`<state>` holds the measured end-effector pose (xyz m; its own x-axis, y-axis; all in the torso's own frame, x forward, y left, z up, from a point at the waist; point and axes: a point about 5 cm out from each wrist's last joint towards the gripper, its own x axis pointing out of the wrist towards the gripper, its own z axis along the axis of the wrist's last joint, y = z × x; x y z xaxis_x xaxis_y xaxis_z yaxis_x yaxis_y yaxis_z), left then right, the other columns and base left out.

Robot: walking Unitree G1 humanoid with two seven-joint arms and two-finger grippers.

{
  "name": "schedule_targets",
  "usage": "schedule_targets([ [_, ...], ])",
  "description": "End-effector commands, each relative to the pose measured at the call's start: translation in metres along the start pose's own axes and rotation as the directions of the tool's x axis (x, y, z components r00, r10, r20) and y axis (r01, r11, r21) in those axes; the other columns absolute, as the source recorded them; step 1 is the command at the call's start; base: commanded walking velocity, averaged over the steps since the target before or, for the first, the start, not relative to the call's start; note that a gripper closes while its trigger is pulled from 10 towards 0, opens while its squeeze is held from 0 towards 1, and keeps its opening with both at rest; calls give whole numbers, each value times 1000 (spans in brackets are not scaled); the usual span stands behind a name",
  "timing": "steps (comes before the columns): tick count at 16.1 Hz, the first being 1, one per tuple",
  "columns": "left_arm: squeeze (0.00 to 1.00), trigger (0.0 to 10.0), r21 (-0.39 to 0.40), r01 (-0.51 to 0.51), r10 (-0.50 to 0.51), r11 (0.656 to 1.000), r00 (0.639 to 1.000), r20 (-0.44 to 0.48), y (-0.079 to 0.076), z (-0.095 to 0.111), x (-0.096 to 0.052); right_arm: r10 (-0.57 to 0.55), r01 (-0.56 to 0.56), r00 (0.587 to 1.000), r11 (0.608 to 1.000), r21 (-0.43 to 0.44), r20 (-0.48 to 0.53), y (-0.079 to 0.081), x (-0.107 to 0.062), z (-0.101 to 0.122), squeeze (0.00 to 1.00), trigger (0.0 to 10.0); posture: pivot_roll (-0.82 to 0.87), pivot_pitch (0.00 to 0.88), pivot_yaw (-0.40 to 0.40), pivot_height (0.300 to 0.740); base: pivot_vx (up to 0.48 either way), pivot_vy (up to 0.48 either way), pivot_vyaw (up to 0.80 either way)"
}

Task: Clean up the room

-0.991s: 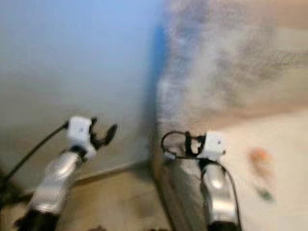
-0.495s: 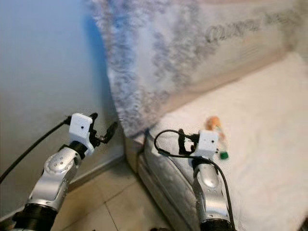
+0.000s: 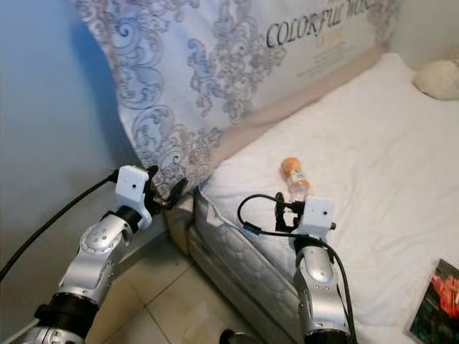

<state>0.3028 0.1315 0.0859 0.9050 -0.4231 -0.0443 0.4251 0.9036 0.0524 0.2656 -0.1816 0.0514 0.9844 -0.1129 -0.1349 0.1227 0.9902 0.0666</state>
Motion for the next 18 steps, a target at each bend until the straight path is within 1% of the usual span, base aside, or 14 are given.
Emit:
schedule_targets([
  [1,0,10000,4,32,-32,999,999,21,-3,3,2,-20,19,999,1000,17,45,-2,1,8,0,10000,105,0,-14,740,0,480,-681],
  [2,0,10000,23,33,-34,999,999,26,-3,4,3,-47,48,997,999,-6,62,-6,1,10,0,10000,105,0,-12,740,0,480,-669],
  [3,0,10000,25,35,-36,999,999,27,-4,5,4,-64,64,996,998,-7,64,-10,0,9,0,10000,104,0,-12,740,0,0,-663],
  [4,0,10000,17,39,-39,999,999,27,-5,5,5,-83,82,996,996,17,46,-13,1,7,0,10000,105,0,-12,740,0,0,-669],
  [7,0,10000,19,55,-55,998,998,19,-8,3,6,-107,106,994,994,36,33,-17,1,5,0,10000,102,0,-10,740,0,0,-673],
  [8,0,10000,23,52,-53,998,998,21,-8,3,6,-105,103,994,994,42,32,-16,1,5,0,10000,102,0,-10,740,0,0,-675],
  [9,0,10000,32,41,-42,999,999,25,-7,3,6,-105,104,994,994,40,39,-15,1,6,0,10000,98,0,-8,740,0,-461,-675],
  [10,0,10000,21,48,-49,999,998,27,-8,3,7,-99,97,994,995,34,45,-14,1,6,0,10000,94,0,-5,740,0,-450,-675],
  [12,0,10000,13,58,-59,998,998,30,-11,3,8,-69,70,995,998,-9,69,-10,0,8,0,10000,91,0,-4,740,0,-428,-338],
  [14,0,10000,-60,-23,26,998,999,40,-6,0,4,-30,31,997,999,-10,68,-4,-1,9,0,10000,89,0,-4,740,0,0,0],
  [15,0,10000,-102,-99,104,990,993,47,0,-1,-3,-17,17,997,1000,0,71,-4,-5,10,0,10000,89,0,-9,740,0,0,0],
  [16,0,10000,-76,-124,129,989,990,63,1,0,-13,8,-8,998,1000,1,69,-6,-14,9,0,10000,97,0,-18,740,0,0,0],
  [17,0,10000,-39,-86,89,996,993,82,-2,5,-18,10,-10,1000,999,33,18,-10,-26,1,0,10000,100,0,-21,740,0,0,0],
  [18,0,10000,-27,-37,40,999,995,94,-4,10,-17,33,-33,999,999,-11,7,-10,-30,1,0,10000,114,0,-29,740,0,0,-656],
])
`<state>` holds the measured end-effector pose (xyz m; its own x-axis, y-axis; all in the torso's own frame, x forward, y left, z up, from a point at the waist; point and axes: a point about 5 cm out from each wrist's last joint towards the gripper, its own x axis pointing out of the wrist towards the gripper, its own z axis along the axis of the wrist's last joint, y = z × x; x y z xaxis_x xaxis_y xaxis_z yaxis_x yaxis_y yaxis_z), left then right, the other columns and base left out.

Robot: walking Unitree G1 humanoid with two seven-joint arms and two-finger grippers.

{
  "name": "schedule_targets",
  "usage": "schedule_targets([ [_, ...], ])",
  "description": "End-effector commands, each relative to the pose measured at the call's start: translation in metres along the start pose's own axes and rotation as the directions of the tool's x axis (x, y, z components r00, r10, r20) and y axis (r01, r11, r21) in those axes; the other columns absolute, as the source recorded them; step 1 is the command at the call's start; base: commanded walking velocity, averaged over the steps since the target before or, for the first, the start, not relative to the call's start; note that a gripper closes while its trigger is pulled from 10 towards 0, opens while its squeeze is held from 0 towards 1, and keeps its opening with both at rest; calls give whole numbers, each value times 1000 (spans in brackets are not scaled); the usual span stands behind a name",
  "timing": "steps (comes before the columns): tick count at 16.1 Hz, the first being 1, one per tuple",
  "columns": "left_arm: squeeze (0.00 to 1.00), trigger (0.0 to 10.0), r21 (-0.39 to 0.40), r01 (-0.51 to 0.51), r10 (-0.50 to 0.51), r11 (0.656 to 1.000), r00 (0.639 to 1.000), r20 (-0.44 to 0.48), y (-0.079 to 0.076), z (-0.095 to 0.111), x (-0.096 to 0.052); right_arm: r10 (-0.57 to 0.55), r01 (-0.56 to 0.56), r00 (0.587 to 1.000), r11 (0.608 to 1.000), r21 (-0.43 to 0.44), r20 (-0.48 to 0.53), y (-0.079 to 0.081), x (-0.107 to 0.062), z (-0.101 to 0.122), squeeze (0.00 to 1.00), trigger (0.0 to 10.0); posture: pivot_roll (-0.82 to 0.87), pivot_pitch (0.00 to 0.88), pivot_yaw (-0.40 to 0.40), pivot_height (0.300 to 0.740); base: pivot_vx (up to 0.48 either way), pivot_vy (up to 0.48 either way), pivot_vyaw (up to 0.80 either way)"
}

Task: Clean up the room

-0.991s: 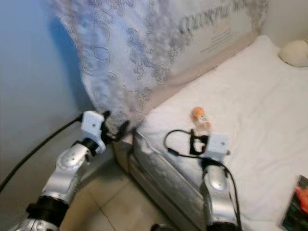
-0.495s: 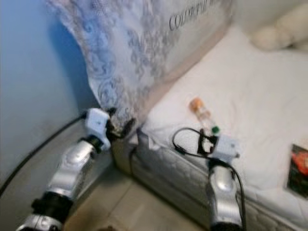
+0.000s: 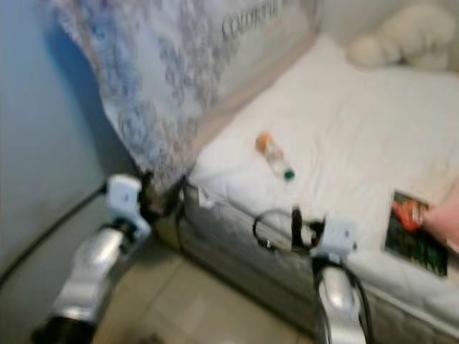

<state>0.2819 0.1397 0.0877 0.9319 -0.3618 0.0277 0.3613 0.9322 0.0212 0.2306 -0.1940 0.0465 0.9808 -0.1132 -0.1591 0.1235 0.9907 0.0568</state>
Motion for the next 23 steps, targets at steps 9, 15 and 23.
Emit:
schedule_targets([
  [9,0,10000,-33,-68,67,997,998,-4,9,9,25,23,-22,998,999,-25,58,15,37,23,0,10000,97,0,-20,732,137,-89,-365],
  [15,0,10000,-13,-119,119,993,993,-24,16,7,27,38,-36,998,999,-31,47,20,40,19,0,10000,101,0,-20,732,480,0,0],
  [23,0,10000,7,-97,97,995,995,-17,20,9,30,59,-58,998,998,-30,29,23,41,14,0,10000,100,0,-14,732,475,0,0],
])
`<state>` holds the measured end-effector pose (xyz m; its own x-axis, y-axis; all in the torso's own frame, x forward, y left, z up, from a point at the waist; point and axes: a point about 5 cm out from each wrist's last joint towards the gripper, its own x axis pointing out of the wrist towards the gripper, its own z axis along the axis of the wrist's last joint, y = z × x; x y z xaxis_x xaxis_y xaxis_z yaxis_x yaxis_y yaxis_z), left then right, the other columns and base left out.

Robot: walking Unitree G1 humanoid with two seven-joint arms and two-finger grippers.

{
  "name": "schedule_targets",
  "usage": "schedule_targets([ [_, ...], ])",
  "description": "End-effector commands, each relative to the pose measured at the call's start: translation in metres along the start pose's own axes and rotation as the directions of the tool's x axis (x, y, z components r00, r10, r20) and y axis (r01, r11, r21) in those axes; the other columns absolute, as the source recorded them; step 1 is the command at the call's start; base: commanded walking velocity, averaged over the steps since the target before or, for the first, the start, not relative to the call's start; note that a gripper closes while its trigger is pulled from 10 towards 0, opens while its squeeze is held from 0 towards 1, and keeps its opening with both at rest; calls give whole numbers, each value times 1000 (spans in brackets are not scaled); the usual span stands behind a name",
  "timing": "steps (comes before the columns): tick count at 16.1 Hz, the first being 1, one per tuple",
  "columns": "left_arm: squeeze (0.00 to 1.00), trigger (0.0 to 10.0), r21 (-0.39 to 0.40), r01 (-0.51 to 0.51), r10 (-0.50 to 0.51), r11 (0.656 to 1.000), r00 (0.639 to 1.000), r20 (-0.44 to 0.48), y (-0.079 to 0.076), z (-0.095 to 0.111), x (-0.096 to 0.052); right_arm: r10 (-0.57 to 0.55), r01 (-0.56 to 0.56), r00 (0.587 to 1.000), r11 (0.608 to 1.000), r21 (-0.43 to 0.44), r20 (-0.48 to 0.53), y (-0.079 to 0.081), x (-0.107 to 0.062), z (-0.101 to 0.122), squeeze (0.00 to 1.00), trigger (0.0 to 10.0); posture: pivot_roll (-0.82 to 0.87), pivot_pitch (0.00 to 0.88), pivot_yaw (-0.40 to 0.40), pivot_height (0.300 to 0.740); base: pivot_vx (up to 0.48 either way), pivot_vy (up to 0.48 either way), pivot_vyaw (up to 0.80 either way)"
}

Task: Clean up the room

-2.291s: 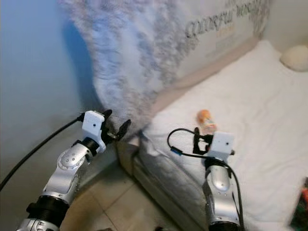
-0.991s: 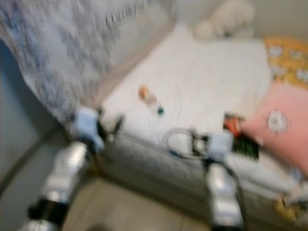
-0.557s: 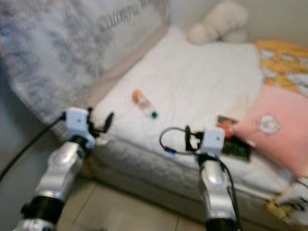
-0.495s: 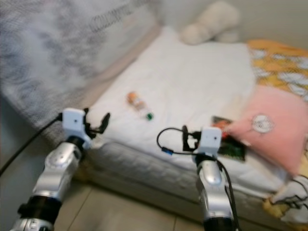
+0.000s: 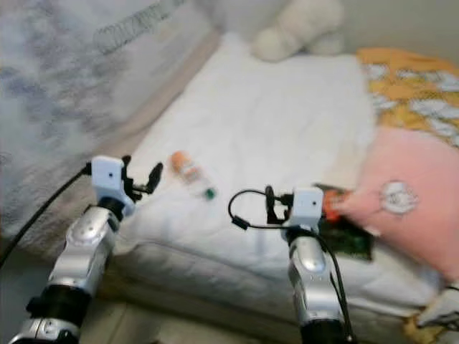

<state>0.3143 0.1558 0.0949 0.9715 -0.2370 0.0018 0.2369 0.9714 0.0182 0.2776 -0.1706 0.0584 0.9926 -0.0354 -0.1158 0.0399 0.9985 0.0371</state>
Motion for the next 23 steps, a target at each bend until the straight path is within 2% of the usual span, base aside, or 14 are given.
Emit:
schedule_targets([
  [1,0,10000,8,36,-36,999,999,10,-8,3,4,-22,22,1000,1000,2,-11,-6,-1,-3,0,10000,100,0,-14,732,469,0,0],
  [6,0,10000,30,90,-90,995,996,-5,-9,5,9,-17,17,1000,1000,13,-11,-3,-2,-4,0,10000,94,0,-1,732,204,345,0],
  [8,0,10000,70,127,-126,989,992,-7,-14,10,16,-17,17,1000,1000,23,-10,-2,-2,-5,0,10000,91,0,3,732,0,480,0],
  [9,0,10000,107,121,-121,987,993,-8,-15,11,17,-21,21,1000,999,27,-14,-2,-2,-6,0,10000,89,0,6,732,0,0,0],
  [11,0,10000,101,133,-131,986,991,-25,-19,11,21,-52,53,998,997,55,-21,-7,-1,-6,0,10000,81,0,11,732,0,0,0],
  [17,0,10000,96,182,-183,979,983,2,-31,10,18,-80,81,996,996,33,-41,-17,-1,-6,0,10000,68,0,13,732,0,0,0],
  [18,0,10000,105,205,-205,973,979,-11,-34,9,18,-94,94,993,996,-1,-66,-19,1,-6,0,10000,70,0,16,732,0,0,0],
  [19,0,10000,126,209,-207,970,978,-31,-36,8,18,-121,120,988,993,-22,-91,-21,7,-3,0,10000,74,0,16,732,0,0,0],
  [20,0,10000,132,219,-205,967,973,-109,-44,4,14,-134,130,985,991,-45,-111,-18,26,13,0,10000,98,0,17,732,0,0,0],
  [21,0,10000,124,239,-220,963,964,-152,-53,3,10,-130,125,979,991,-43,-157,-14,39,19,0,10000,114,0,13,732,0,0,0],
  [22,0,10000,119,244,-225,962,962,-152,-60,5,7,-113,108,973,994,-35,-201,-12,50,21,0,10000,120,0,12,732,0,0,0],
  [23,0,10000,148,300,-274,942,946,-174,-69,8,1,-31,30,957,1000,-8,-289,-3,59,19,0,10000,160,0,-4,732,0,0,0],
])
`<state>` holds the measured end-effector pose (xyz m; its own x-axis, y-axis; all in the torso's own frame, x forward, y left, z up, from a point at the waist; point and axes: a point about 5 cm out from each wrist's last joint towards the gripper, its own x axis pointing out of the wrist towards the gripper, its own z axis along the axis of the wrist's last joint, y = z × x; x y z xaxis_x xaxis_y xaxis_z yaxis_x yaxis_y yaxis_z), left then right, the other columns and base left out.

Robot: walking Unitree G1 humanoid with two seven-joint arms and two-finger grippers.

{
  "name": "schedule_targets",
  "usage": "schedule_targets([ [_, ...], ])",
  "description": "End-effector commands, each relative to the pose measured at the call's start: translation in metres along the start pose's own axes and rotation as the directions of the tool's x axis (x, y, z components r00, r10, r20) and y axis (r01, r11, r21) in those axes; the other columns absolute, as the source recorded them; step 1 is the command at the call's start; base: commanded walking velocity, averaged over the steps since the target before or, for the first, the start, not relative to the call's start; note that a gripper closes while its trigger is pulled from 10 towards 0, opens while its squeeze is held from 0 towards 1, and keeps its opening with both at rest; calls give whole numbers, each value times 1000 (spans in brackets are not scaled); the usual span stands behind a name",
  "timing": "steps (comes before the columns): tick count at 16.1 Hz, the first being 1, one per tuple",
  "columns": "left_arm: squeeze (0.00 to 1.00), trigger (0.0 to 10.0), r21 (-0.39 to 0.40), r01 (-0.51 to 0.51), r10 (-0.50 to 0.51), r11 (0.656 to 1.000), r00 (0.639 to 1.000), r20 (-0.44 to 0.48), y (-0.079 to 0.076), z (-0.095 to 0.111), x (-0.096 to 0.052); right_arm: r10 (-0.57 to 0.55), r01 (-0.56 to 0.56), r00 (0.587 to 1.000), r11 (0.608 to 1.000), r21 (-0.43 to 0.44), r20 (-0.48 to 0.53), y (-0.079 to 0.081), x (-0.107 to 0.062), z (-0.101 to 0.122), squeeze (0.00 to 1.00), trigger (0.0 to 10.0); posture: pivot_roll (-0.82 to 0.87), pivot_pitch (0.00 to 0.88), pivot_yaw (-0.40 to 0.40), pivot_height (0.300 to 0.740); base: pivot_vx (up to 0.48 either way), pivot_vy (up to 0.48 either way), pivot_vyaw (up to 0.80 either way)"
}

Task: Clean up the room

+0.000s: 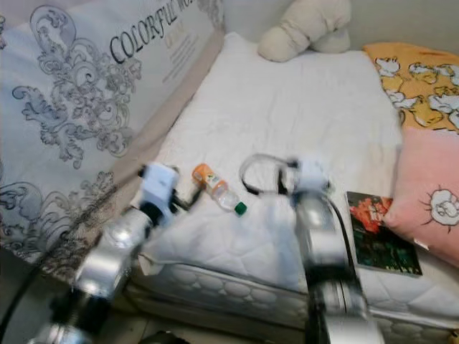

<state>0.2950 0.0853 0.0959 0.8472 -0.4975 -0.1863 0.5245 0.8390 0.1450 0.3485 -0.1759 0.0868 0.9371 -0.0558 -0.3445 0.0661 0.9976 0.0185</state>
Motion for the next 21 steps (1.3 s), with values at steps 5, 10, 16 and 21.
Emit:
schedule_targets([
  [5,0,10000,42,58,-51,997,988,-149,-5,21,-41,161,-165,944,986,9,-288,15,14,-16,0,10000,355,0,-97,732,0,0,0],
  [10,0,10000,74,-65,79,995,976,-201,-1,37,-86,285,-304,907,953,-13,-311,52,16,-10,0,10000,481,43,-135,732,0,0,0],
  [16,0,10000,-29,-41,33,999,972,-233,-25,47,-113,207,-232,931,971,-50,-302,49,17,-14,0,10000,531,159,-113,732,0,0,0],
  [21,0,10000,-72,-26,4,997,957,-290,-34,45,-124,174,-197,947,979,-60,-270,41,18,-13,0,10000,513,197,-87,732,0,0,0],
])
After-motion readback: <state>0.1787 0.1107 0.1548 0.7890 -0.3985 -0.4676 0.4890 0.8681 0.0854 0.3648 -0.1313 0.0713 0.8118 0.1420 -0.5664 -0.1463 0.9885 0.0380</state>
